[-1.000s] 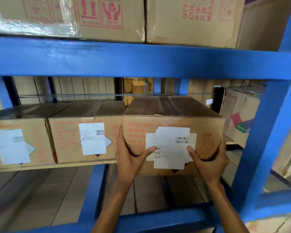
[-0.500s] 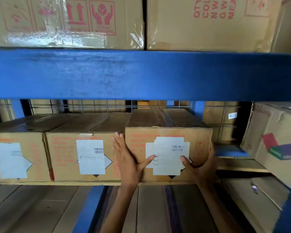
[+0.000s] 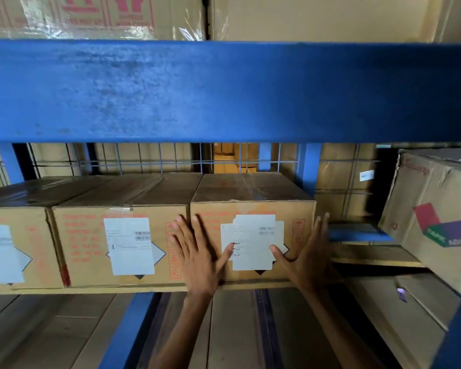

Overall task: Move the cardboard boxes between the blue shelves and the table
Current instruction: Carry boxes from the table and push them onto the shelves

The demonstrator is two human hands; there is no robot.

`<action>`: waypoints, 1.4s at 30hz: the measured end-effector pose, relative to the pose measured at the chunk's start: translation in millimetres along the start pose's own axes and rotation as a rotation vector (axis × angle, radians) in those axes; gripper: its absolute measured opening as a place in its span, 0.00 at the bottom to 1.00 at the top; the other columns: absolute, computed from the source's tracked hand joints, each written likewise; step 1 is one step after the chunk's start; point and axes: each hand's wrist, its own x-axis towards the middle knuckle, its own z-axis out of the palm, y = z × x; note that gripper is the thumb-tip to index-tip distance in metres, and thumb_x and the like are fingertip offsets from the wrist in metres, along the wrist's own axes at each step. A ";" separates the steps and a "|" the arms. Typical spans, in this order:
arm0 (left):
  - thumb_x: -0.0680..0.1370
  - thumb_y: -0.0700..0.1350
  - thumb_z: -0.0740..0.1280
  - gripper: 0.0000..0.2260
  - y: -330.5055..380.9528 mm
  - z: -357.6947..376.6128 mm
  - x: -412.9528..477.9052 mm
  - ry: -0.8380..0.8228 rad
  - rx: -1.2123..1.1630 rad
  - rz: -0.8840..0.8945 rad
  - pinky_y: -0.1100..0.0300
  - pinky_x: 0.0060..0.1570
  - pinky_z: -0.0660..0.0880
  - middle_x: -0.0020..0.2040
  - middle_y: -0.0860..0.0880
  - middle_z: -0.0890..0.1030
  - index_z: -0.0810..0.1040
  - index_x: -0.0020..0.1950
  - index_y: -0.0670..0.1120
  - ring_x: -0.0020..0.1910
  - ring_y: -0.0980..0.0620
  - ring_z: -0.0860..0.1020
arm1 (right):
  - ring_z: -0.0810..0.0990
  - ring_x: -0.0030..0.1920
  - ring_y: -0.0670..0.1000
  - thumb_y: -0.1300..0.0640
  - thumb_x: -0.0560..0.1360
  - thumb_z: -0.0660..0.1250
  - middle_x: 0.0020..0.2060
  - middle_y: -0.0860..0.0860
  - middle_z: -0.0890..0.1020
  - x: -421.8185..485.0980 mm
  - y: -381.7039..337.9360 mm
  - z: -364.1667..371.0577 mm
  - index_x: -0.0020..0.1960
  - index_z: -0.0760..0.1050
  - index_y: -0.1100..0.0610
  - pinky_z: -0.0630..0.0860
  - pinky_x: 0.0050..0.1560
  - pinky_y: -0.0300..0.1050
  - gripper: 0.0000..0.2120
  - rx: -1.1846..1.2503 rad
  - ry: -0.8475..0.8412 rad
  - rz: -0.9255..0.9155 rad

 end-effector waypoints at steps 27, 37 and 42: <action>0.83 0.57 0.52 0.32 14.2 30.1 -1.2 -0.066 0.024 0.161 0.45 0.81 0.42 0.84 0.41 0.48 0.48 0.85 0.48 0.83 0.40 0.48 | 0.47 0.84 0.61 0.41 0.79 0.58 0.83 0.60 0.51 -13.3 -26.9 28.4 0.83 0.53 0.49 0.48 0.82 0.63 0.35 -0.466 0.029 -0.344; 0.83 0.52 0.61 0.30 26.5 -44.1 -43.7 -0.399 -0.316 0.193 0.44 0.80 0.44 0.84 0.41 0.46 0.57 0.83 0.44 0.83 0.41 0.44 | 0.56 0.83 0.56 0.49 0.85 0.61 0.83 0.56 0.57 -67.4 -63.9 -53.2 0.83 0.58 0.57 0.61 0.80 0.60 0.30 -0.140 -0.325 -0.084; 0.83 0.37 0.62 0.27 42.3 -72.0 -74.9 -0.700 -0.458 0.198 0.45 0.82 0.47 0.82 0.39 0.50 0.56 0.81 0.39 0.83 0.39 0.48 | 0.55 0.83 0.56 0.53 0.85 0.62 0.83 0.55 0.56 -125.6 -100.8 -109.5 0.82 0.58 0.59 0.50 0.78 0.40 0.29 -0.245 -0.320 0.110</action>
